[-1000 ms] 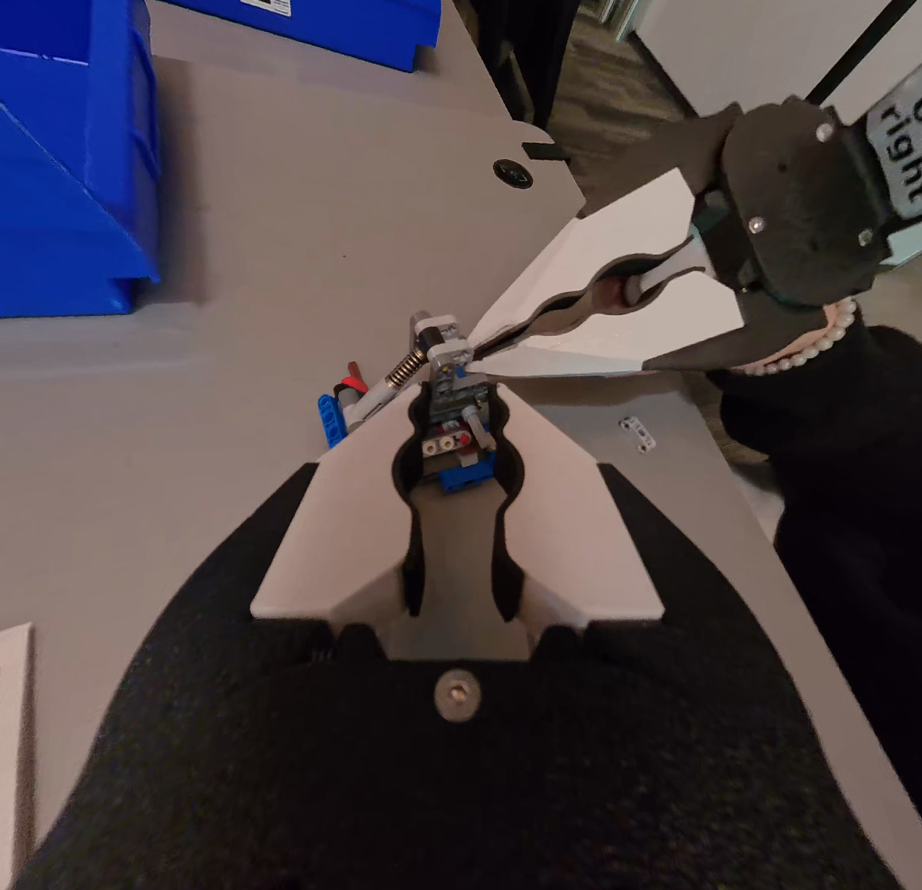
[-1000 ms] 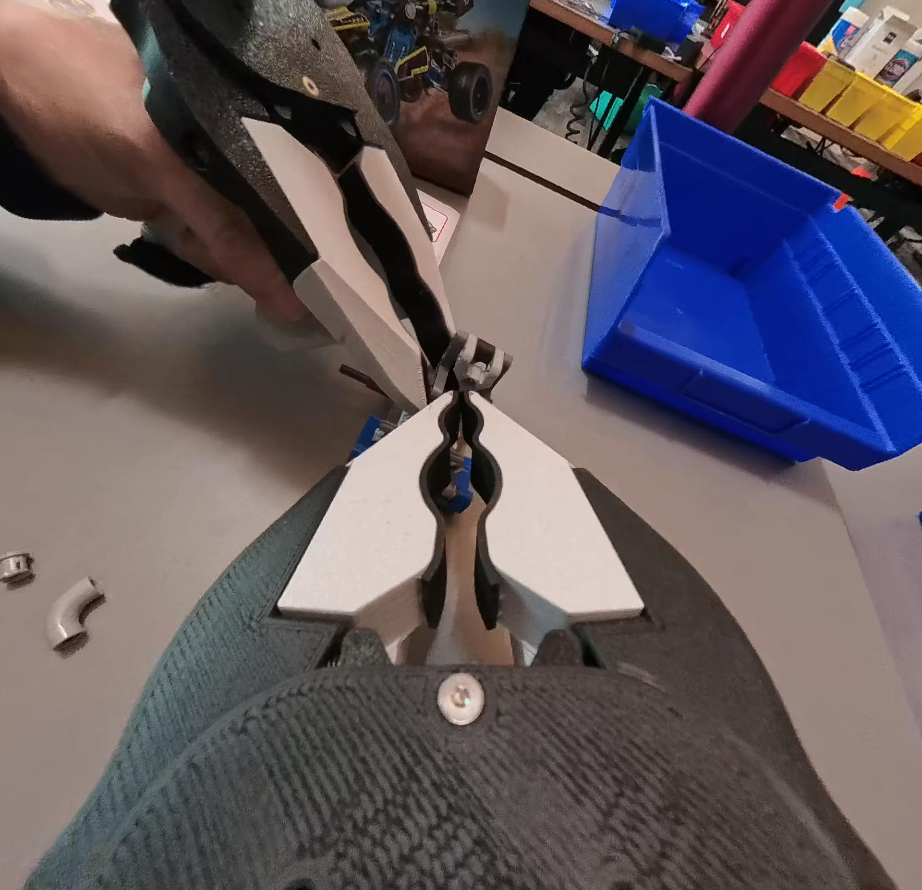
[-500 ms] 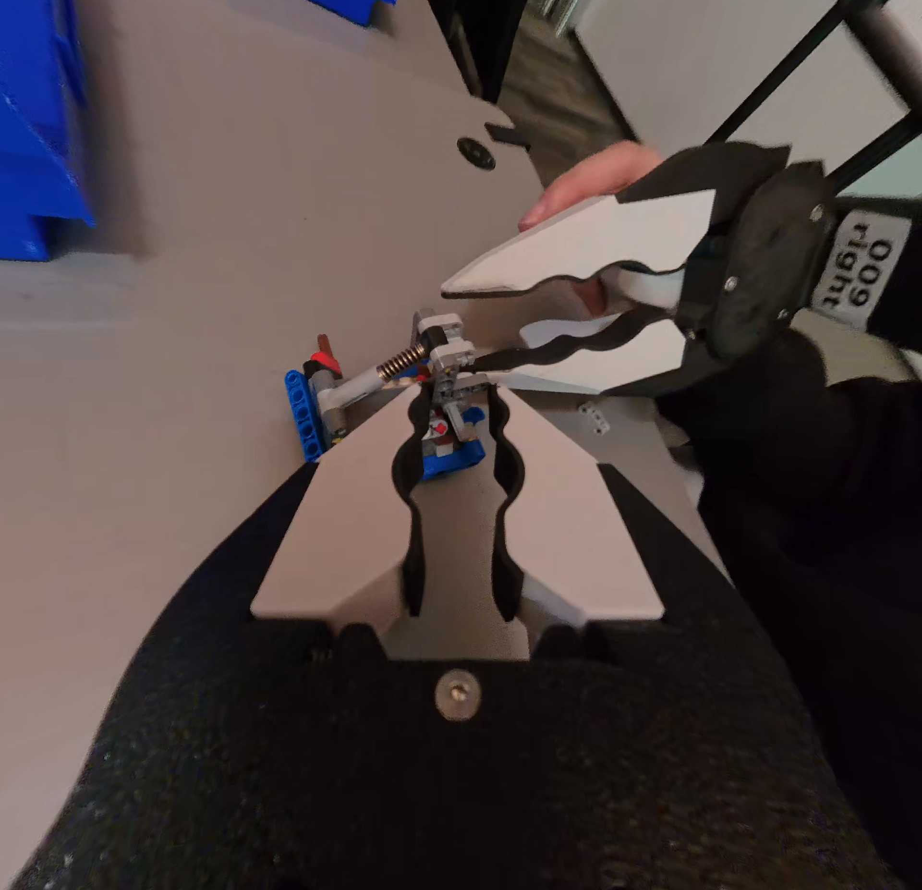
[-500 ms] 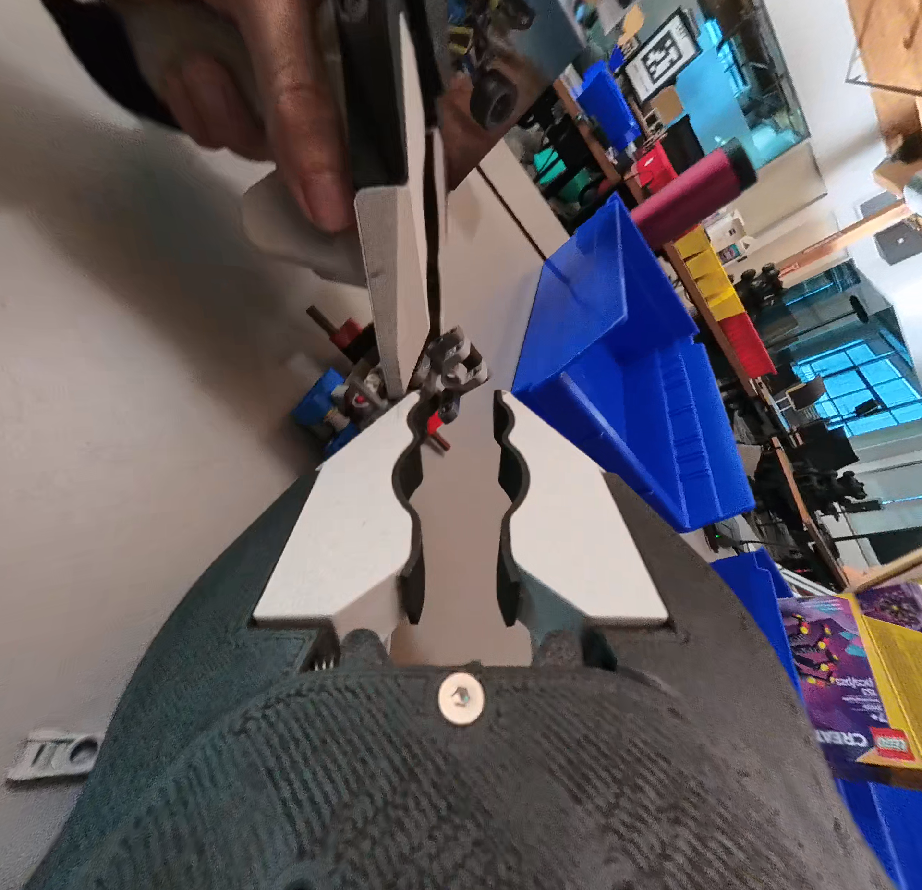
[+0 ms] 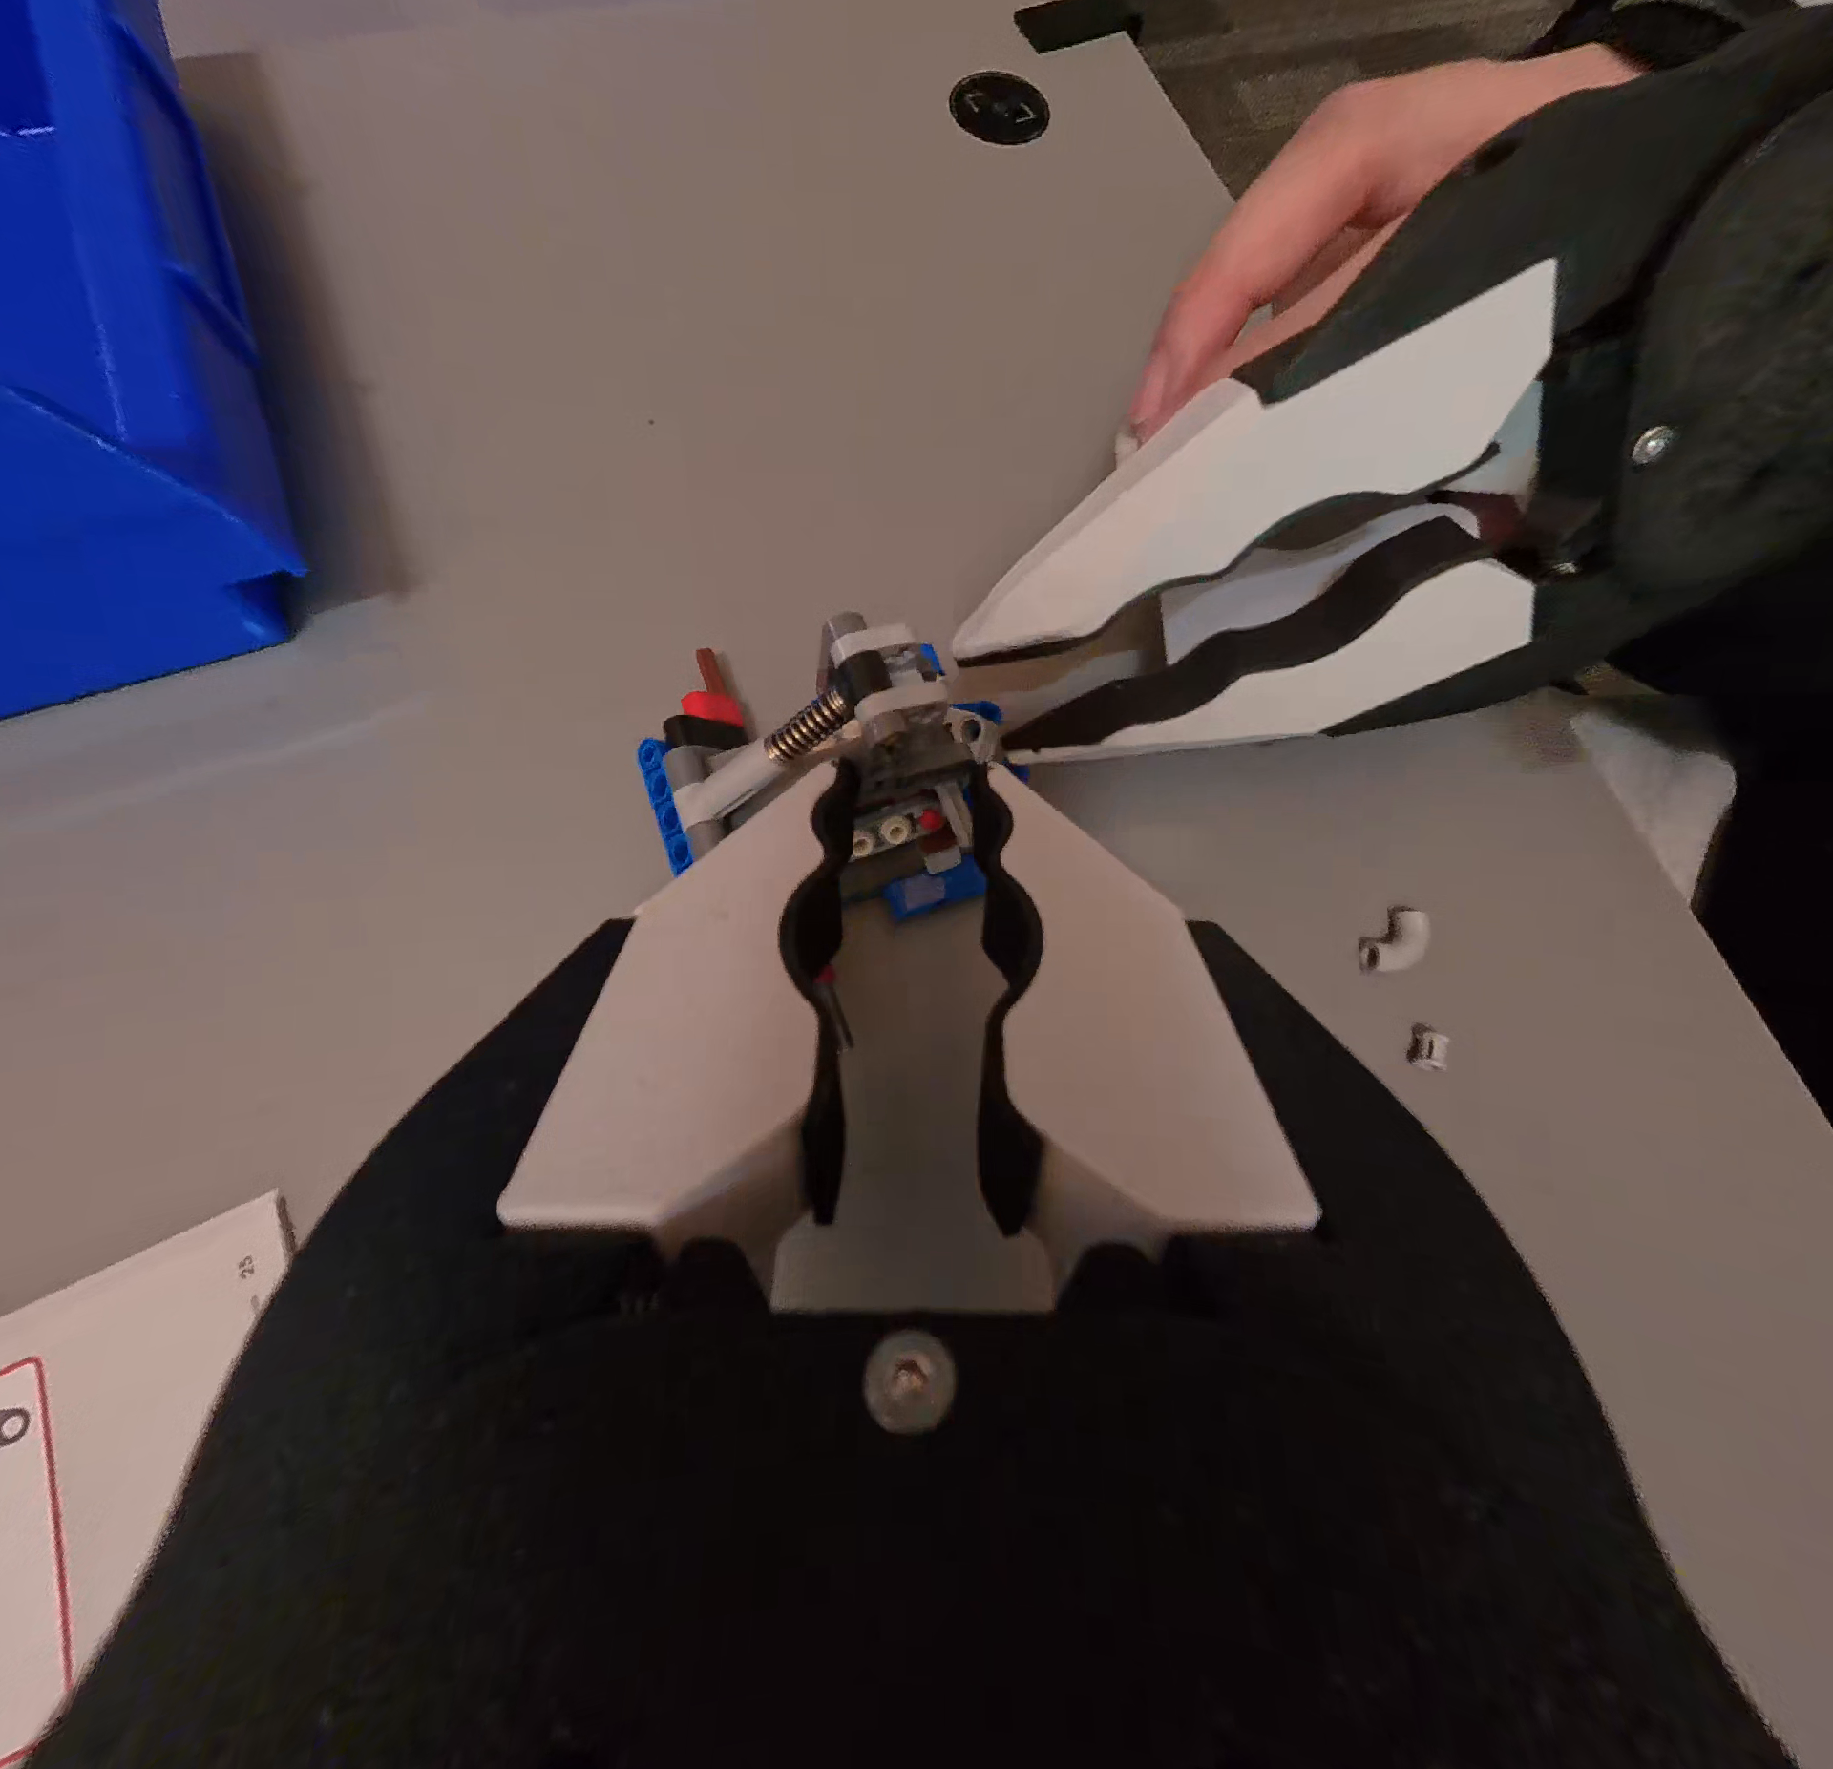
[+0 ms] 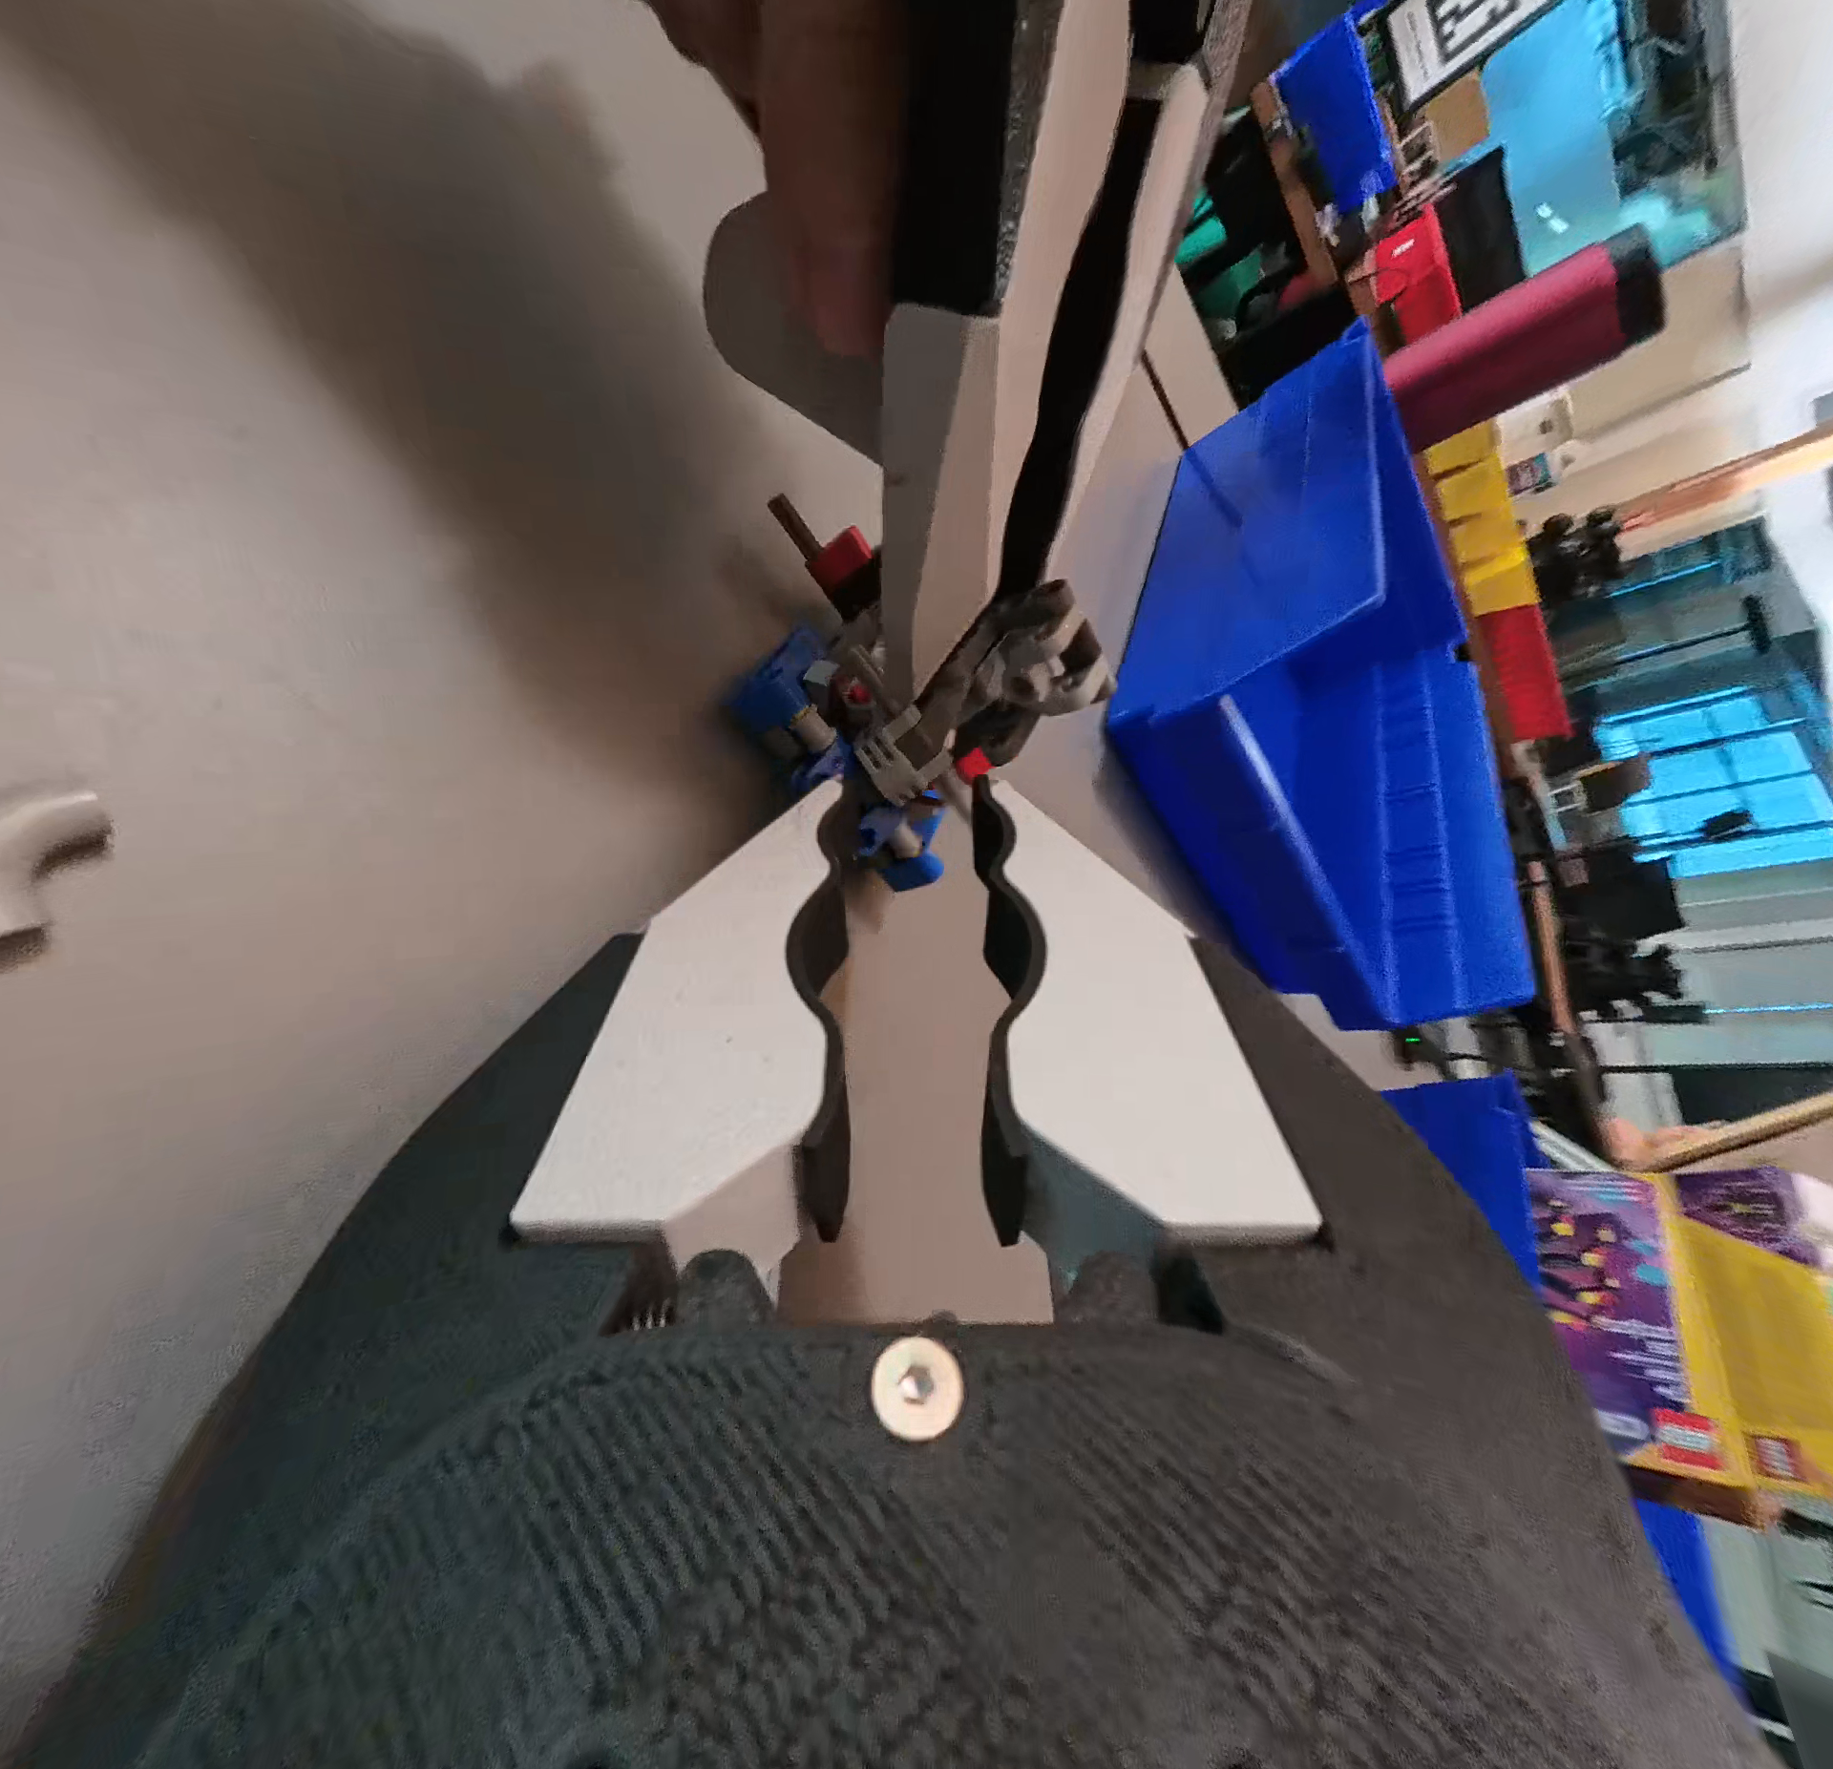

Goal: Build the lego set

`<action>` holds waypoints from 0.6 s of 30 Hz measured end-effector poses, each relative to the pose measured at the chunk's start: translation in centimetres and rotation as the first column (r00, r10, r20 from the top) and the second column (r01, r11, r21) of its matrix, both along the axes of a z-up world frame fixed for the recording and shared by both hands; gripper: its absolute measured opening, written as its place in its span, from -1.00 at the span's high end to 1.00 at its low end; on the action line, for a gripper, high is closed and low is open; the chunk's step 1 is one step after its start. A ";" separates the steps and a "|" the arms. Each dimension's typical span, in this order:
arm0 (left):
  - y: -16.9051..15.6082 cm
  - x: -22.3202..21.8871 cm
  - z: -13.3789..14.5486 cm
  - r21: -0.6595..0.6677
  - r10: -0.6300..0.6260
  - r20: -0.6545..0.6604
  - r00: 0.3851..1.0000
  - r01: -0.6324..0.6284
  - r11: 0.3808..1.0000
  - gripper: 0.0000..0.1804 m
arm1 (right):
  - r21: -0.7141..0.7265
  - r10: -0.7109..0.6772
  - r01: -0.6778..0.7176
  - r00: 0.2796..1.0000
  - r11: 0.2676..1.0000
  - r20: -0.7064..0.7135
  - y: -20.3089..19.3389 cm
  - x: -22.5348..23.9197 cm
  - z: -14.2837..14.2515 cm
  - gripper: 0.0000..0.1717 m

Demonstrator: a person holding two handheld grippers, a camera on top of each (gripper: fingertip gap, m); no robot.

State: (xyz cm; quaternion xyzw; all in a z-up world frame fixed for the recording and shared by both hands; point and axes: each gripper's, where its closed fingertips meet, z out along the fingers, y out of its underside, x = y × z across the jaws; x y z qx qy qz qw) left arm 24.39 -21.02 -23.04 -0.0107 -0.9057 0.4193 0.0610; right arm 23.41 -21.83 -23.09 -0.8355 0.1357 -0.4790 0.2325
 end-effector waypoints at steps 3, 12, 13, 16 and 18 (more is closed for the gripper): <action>0.0 0.2 0.0 0.001 0.001 0.002 1.000 -0.001 1.000 0.79 | -0.060 0.029 -0.026 0.999 0.998 0.040 0.2 0.3 0.2 0.79; 0.1 0.5 -0.1 -0.005 0.012 0.005 1.000 -0.012 1.000 0.79 | -0.158 0.029 0.004 0.978 0.987 0.206 0.1 0.9 0.2 0.79; 0.1 0.5 -0.1 -0.007 0.015 -0.004 1.000 -0.015 1.000 0.79 | -0.153 0.032 0.005 0.971 0.988 0.236 0.2 0.9 0.6 0.79; 0.1 0.5 -0.1 -0.009 0.016 -0.019 1.000 -0.017 1.000 0.79 | -0.145 0.064 -0.036 0.979 0.989 0.192 0.6 0.7 0.0 0.81; 0.1 0.6 0.0 -0.004 0.022 -0.025 0.999 -0.022 1.000 0.79 | -0.176 0.068 -0.031 0.976 0.984 0.206 0.4 0.8 0.0 0.84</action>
